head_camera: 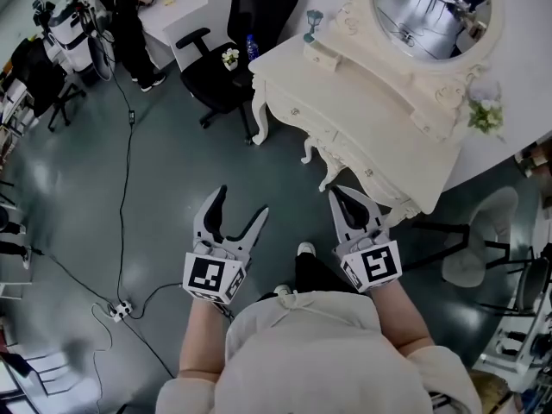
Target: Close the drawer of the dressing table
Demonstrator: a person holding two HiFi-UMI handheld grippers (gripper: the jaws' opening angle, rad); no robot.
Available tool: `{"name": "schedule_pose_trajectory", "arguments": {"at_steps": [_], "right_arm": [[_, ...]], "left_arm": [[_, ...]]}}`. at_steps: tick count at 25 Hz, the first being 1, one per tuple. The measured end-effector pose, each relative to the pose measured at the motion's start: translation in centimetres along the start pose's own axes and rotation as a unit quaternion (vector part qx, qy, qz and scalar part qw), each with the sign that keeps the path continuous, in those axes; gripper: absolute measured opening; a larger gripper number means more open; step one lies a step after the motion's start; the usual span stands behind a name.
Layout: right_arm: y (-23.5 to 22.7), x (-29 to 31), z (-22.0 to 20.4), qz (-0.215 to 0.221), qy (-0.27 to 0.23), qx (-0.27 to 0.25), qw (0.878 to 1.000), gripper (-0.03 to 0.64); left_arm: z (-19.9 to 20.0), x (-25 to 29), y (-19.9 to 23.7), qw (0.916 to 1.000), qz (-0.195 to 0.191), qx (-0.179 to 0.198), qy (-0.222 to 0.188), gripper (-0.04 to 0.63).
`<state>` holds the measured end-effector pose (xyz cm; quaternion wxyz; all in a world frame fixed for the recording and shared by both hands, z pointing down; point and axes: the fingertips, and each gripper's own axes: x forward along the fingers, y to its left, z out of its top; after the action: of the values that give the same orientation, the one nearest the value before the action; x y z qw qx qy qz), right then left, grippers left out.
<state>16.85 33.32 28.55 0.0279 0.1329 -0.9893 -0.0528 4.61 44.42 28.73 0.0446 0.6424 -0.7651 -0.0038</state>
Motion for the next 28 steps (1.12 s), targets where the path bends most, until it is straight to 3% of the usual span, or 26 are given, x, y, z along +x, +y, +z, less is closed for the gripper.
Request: {"name": "schedule_pose_trajectory", "arguments": {"at_steps": [7,12,17,28], "right_arm": [[-6.0,6.5,-2.8,0.002,0.002,0.009,1.0,0.006],[-12.1,13.0,-3.3,0.008,0.003,0.022,1.0,0.006],[-19.7,18.9,-3.3,0.011,0.0,0.023,1.0,0.006],[-31.4,25.4,-5.8,-0.043,0.022,0.015,0.999,0.006]], "left_arm": [[-1.2,7.1,3.3,0.9997,0.015,0.009,0.019,0.353],[-0.9,15.4,6.3,0.999,0.015,0.019,0.037,0.353],[0.8,24.9,8.6,0.9993,0.02,0.021,0.023,0.353],[-0.5,40.5,9.8,0.9966,-0.044,0.034,0.06,0.353]]}}
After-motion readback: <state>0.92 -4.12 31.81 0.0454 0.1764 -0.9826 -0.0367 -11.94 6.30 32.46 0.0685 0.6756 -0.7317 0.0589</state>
